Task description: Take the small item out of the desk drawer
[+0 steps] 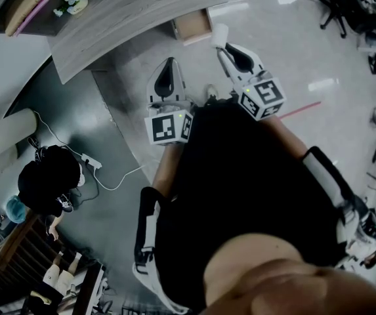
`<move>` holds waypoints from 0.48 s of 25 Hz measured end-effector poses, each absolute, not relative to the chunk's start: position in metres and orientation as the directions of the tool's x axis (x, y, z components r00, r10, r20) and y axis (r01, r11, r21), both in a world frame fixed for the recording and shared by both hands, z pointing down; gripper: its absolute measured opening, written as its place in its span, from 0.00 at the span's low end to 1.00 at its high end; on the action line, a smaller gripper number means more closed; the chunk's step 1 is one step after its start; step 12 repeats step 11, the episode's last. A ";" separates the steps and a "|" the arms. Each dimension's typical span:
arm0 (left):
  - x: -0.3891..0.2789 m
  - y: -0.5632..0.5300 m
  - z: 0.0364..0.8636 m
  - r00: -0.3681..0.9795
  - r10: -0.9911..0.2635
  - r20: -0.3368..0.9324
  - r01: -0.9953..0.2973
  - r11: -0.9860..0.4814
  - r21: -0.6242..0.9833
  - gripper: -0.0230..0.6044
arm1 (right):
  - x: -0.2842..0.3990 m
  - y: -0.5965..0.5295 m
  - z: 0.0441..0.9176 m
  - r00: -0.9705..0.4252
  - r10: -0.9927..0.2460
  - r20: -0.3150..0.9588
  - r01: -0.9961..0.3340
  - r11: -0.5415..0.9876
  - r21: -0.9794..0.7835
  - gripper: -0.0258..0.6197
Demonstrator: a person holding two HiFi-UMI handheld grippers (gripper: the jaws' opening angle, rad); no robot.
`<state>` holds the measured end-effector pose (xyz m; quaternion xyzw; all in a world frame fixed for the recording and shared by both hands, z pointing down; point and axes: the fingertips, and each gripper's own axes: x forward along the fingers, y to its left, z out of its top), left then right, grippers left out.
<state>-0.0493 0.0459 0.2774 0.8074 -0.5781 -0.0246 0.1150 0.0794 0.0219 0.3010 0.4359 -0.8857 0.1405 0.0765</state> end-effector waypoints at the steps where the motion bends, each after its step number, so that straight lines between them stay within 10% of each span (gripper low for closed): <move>1: -0.049 0.045 0.278 0.332 -0.939 0.093 -0.927 -0.307 0.214 0.03 | 0.079 0.022 0.301 -0.608 -0.750 0.258 -0.794 0.581 -0.181 0.13; 12: -0.047 0.039 0.278 0.340 -0.936 0.094 -0.924 -0.314 0.217 0.03 | 0.081 0.019 0.300 -0.605 -0.752 0.261 -0.796 0.580 -0.174 0.13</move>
